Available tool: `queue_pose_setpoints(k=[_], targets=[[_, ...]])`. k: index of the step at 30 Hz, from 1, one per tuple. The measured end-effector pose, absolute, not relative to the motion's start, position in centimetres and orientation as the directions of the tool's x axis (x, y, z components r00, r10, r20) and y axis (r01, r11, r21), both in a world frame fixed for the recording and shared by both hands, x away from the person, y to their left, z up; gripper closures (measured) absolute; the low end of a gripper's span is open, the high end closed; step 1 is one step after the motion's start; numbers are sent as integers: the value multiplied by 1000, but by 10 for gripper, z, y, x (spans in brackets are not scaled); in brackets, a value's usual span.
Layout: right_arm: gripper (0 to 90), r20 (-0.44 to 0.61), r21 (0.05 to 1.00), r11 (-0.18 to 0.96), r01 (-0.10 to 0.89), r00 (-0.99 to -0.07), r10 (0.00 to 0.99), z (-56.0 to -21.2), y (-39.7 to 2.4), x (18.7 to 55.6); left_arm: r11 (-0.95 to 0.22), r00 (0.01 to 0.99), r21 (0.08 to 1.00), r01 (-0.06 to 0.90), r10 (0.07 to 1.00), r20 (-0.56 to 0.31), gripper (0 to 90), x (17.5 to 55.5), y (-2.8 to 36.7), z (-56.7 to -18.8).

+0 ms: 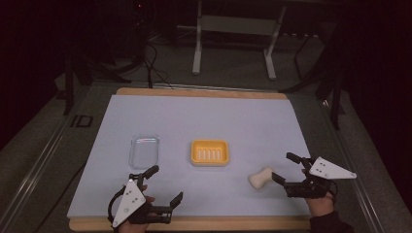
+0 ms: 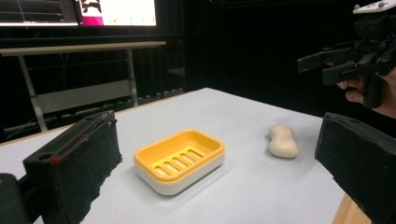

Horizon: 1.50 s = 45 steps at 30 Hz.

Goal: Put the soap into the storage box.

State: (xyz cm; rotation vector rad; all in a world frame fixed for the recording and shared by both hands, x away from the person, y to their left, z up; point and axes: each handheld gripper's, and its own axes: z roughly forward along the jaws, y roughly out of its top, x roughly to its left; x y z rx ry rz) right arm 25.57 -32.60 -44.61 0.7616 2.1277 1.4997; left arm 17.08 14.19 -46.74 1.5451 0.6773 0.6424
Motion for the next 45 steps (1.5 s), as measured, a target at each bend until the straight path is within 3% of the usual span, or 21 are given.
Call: queue_pose_setpoints(k=[16, 29, 45], targets=[[121, 33, 931, 301, 206, -870, 493, -448, -320, 266, -81, 685, 996, 48, 728, 26, 2, 169, 142, -467], [105, -31, 835, 518, 184, -925, 379, -438, -325, 273, -94, 689, 994, 56, 724, 29, 2, 169, 141, -468], [105, -13, 669, 717, 194, -962, 271, -437, -316, 278, -114, 689, 992, 63, 723, 39, 2, 170, 139, -469]])
